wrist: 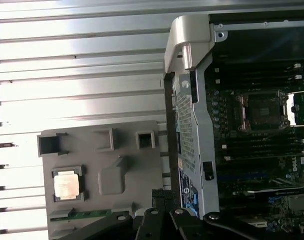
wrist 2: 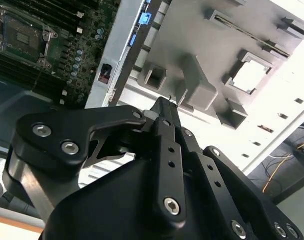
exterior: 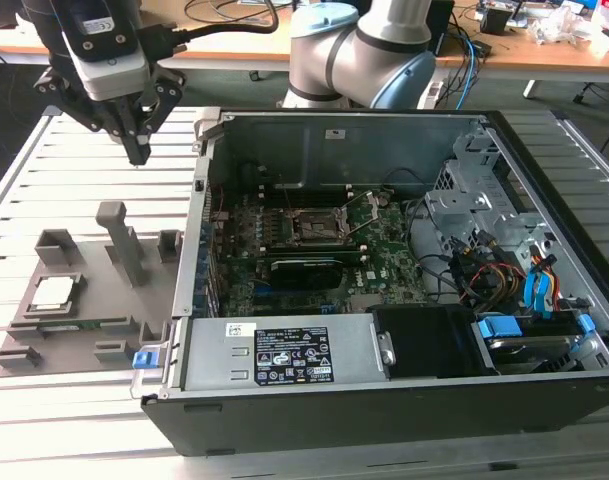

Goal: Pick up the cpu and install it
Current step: 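Reach for the cpu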

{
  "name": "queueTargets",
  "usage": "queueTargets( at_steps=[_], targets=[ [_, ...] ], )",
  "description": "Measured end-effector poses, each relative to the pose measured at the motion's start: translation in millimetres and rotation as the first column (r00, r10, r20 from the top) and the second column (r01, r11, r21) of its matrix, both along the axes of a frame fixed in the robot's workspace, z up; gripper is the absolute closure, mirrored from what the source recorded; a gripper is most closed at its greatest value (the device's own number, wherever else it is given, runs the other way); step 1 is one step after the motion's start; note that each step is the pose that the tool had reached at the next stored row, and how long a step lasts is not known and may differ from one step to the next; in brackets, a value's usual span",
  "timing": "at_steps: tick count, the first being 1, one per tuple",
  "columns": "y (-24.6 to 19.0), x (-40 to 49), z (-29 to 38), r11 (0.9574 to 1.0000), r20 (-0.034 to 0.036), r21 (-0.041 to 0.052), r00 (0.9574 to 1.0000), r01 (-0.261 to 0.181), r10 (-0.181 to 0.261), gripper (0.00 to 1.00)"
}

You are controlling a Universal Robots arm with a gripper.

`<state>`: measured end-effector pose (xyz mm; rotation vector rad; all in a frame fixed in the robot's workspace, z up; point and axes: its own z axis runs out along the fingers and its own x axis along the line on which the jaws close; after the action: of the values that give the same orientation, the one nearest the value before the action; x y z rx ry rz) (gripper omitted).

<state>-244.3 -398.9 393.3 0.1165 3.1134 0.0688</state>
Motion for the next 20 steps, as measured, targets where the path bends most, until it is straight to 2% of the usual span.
queueTargets(
  at_steps=[11,17,20],
  targets=[
    [0.0,-23.4,0.0,1.0000,0.0000,0.0000,1.0000,0.000,0.000,0.89],
    [0.0,-49.8,0.0,1.0000,0.0000,0.0000,1.0000,0.000,0.000,0.89],
    [0.0,-59.8,-0.1,1.0000,0.0000,0.0000,1.0000,0.000,0.000,0.89]
  ],
)
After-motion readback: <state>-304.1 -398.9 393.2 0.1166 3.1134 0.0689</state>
